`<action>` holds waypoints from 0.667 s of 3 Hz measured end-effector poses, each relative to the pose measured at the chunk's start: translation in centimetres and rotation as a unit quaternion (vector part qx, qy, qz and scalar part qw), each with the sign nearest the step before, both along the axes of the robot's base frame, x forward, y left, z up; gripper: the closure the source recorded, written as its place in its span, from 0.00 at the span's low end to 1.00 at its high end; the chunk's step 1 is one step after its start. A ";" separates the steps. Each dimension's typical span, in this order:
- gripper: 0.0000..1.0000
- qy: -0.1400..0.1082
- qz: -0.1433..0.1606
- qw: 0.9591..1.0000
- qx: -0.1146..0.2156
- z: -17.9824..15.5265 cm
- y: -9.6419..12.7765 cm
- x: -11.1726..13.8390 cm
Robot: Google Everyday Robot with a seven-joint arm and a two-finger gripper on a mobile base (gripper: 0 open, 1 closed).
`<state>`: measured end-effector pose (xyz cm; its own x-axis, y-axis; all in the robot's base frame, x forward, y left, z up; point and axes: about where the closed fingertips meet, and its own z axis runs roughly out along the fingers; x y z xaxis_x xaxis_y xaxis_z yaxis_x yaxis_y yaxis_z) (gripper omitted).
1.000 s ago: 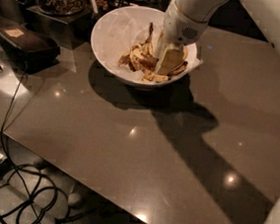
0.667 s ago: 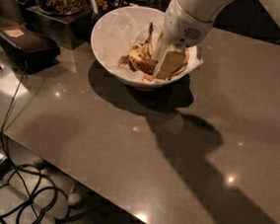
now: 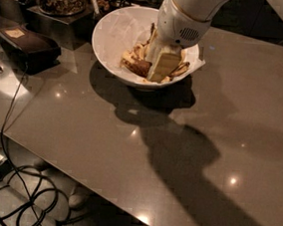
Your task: Pick banana from white bowl
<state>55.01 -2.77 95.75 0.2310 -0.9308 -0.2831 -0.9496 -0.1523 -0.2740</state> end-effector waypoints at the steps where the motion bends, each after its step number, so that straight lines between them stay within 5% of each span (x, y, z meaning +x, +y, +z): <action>1: 1.00 0.001 0.044 0.999 0.004 2.0 4.9 -6.4; 2: 1.00 0.001 0.045 0.999 0.004 2.1 4.9 -6.5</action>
Offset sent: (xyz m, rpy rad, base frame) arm -0.0956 0.0714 0.0268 0.0089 0.0191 0.1304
